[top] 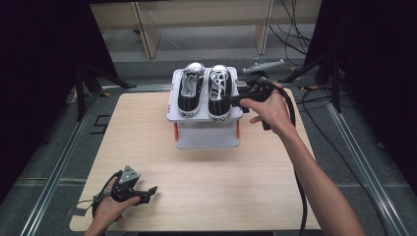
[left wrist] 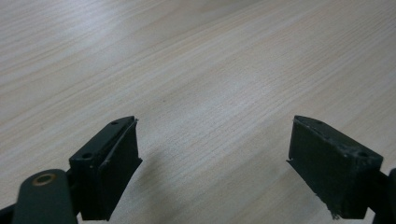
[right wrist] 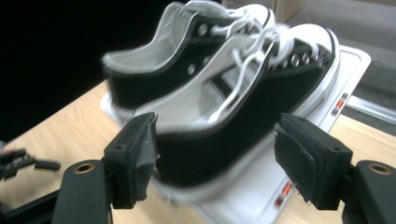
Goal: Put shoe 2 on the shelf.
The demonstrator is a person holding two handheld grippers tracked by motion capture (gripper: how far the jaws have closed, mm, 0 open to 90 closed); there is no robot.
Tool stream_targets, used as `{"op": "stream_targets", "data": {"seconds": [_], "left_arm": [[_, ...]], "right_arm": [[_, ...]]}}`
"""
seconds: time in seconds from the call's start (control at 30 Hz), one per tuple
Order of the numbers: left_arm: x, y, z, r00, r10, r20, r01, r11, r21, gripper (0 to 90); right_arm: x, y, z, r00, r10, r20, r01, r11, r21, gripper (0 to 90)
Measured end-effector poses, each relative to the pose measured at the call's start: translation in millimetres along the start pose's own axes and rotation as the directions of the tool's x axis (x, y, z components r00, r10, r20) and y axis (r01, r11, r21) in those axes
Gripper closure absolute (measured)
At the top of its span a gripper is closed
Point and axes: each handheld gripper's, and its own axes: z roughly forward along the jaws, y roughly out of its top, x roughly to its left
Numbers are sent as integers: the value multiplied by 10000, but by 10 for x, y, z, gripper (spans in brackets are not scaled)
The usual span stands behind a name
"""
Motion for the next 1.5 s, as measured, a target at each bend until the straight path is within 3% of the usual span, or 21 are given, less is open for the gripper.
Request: {"op": "stream_targets", "data": {"seconds": [0.23,0.3,0.4,0.47,0.5,0.77,0.83,1.03,1.1,1.13,1.4,1.5], "left_arm": [[8,-1,5,10000,5,-50,-4,10000,33,154],[-1,-7,-2,9997,-258,-54,258,9997,27,154],[19,-8,-1,10000,-13,-57,13,10000,-52,154],[19,-9,-3,10000,-16,-62,16,10000,-44,155],[20,-8,-5,10000,-16,-54,16,10000,-29,154],[15,-17,-8,9996,-258,-89,258,9997,-53,154],[20,-14,-9,9999,-133,-94,132,9999,-111,154],[16,-12,-23,9997,-212,-106,211,9997,-142,154],[38,-11,-24,10000,49,-85,-50,10000,-76,154],[27,-13,-26,9999,-79,-91,78,9999,-93,154],[28,-19,-24,9999,-3,-138,1,9999,-117,153],[22,-18,-23,9999,4,-157,-6,9999,-152,152]], "right_arm": [[97,-515,-159,9972,-653,373,651,9978,86,248],[118,-626,-179,9965,-715,443,709,9974,138,247],[145,-825,-192,9966,-690,441,686,9976,110,243],[161,-945,-187,9954,-752,601,748,9972,89,238],[150,-1002,-178,9915,-1050,771,1053,9944,6,237],[203,-1588,-45,9873,-1238,996,1237,9923,72,237],[223,-1698,-2,9874,-1335,855,1291,9901,545,234],[277,-1979,73,9863,-1521,639,1473,9863,737,225],[297,-2029,80,9884,-1422,531,1376,9871,816,225],[307,-2061,86,9901,-1352,387,1320,9884,756,223],[327,-2304,28,9897,-1390,339,1362,9878,758,169],[338,-2412,13,9923,-1236,69,1223,9875,996,162]]}}
